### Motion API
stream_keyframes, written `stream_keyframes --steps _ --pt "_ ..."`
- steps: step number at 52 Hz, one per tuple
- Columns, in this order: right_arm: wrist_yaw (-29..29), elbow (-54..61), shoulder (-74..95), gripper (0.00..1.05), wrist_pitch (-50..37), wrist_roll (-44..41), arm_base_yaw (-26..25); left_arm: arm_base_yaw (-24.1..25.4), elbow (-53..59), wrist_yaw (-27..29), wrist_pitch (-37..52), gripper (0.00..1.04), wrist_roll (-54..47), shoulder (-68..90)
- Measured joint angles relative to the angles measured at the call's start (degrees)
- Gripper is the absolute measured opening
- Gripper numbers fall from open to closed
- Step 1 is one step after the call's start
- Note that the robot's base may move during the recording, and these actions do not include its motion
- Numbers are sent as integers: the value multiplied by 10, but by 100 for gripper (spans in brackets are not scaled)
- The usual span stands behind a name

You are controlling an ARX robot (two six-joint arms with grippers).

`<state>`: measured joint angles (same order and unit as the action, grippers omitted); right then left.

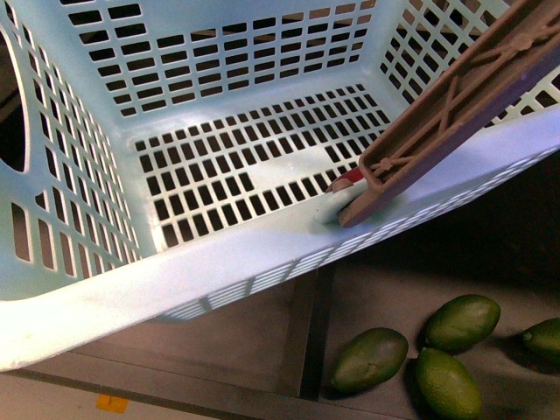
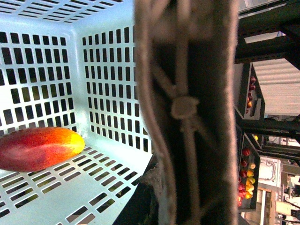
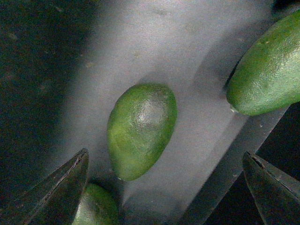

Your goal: Pick mango and avocado into basket

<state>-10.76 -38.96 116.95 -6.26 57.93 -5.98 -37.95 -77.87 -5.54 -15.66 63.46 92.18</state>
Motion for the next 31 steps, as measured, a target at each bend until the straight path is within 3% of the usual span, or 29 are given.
stream_keyframes --steps 31 --pt "21 -16 61 96 -26 38 6 0 0 2 0 4 0 0"
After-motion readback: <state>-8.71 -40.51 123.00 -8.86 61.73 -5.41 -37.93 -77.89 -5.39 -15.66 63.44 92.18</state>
